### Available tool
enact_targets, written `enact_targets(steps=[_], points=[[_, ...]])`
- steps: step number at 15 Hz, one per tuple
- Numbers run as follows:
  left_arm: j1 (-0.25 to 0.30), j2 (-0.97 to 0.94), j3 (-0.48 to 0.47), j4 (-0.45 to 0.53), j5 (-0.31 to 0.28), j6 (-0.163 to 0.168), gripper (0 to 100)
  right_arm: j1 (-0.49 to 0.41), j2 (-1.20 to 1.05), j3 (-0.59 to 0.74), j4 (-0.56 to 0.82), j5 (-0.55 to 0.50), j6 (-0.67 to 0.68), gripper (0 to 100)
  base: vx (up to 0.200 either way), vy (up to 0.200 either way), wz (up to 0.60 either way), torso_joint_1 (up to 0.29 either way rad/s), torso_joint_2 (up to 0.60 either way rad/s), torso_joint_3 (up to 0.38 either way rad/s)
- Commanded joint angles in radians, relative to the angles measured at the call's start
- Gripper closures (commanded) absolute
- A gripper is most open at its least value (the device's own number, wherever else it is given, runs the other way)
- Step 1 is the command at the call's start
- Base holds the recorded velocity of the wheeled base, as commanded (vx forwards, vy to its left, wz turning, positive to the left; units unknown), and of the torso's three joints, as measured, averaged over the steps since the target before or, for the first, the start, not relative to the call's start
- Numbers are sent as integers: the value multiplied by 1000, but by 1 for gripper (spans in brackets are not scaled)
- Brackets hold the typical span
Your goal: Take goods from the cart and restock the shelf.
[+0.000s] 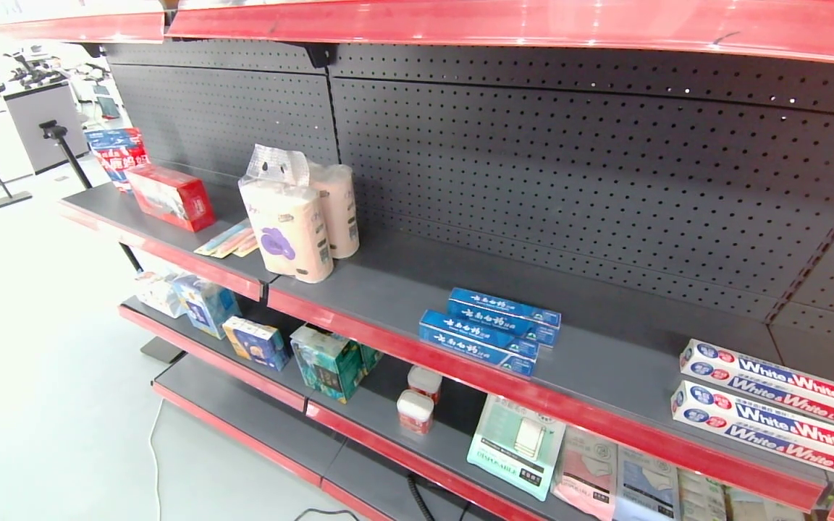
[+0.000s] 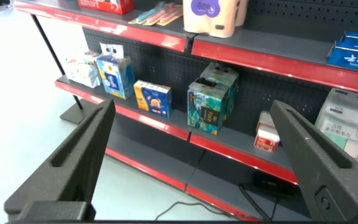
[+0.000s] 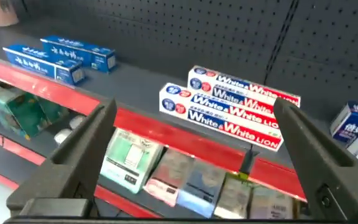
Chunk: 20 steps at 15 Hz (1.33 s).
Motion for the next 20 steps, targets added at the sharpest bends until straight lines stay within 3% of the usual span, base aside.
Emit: enact_targets(steps=[1,2,4,16,20], points=[[0,0,0,0,1,1,0,0,1,0,16,0,97,0,0,0,0,0,0,0],[0,3,0,0,-1,1,0,-2,4,-6,78,2,109,0,0,0,0,0,0,0],[0,0,0,0,1,1,0,1,3,-1,64,39,39,0,0,0,0,0,0,0],[0,0,0,0,1,0,0,1,3,-1,62,46,62,0,0,0,0,0,0,0],[0,5,0,0,1,1,0,1,1,-1,62,46,62,0,0,0,-600,2,-1,0]])
